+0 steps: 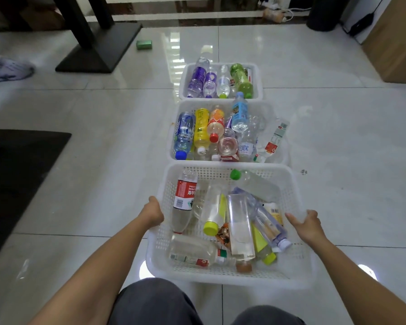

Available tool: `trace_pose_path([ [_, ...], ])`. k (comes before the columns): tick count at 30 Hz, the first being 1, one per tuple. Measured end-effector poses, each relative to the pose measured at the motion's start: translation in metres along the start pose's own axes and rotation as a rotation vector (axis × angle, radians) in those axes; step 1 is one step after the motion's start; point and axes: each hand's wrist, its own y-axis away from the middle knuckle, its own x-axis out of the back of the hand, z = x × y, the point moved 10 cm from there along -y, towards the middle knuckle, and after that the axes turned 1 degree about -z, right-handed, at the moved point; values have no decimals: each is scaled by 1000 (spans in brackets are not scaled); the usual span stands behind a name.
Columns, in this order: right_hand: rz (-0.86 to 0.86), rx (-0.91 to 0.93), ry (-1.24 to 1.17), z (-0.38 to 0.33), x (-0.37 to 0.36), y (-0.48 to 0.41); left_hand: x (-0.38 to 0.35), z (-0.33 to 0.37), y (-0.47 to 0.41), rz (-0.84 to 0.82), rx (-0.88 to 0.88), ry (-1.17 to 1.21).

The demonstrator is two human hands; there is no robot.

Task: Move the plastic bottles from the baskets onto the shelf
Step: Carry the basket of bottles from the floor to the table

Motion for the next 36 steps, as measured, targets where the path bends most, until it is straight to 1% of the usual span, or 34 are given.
trace_pose_path([
  [2,-25,-24,42,0,2,0,3,0,-1,13,3,20],
  [4,-17,-53,77,2,1,1,5,-4,-2,-2,24,89],
  [5,-8,-79,57,6,0,-1,5,-7,-3,-17,36,139],
  [8,-36,-206,-149,18,-6,2,3,-22,-3,-57,77,256],
  [9,-53,-248,-237,22,-9,3,3,-27,-1,-63,90,277],
  [11,-81,-312,-338,24,-12,16,7,-33,8,-50,93,295],
  [13,-86,-365,-412,21,-8,35,18,-38,19,-14,92,275],
  [17,-68,-464,-492,10,14,85,49,-48,59,-1,102,320],
  [20,-75,-443,-574,-18,43,134,81,-57,107,4,132,303],
  [25,-89,-424,-711,-78,120,220,167,-43,197,15,119,306],
  [28,-70,-443,-722,-119,178,270,229,-25,258,-54,108,309],
  [32,-48,-462,-715,-176,252,326,338,12,343,-108,73,253],
  [34,-52,-458,-728,-212,288,358,397,30,386,-89,52,236],
  [36,-56,-467,-759,-246,320,388,453,41,425,-36,23,224],
])
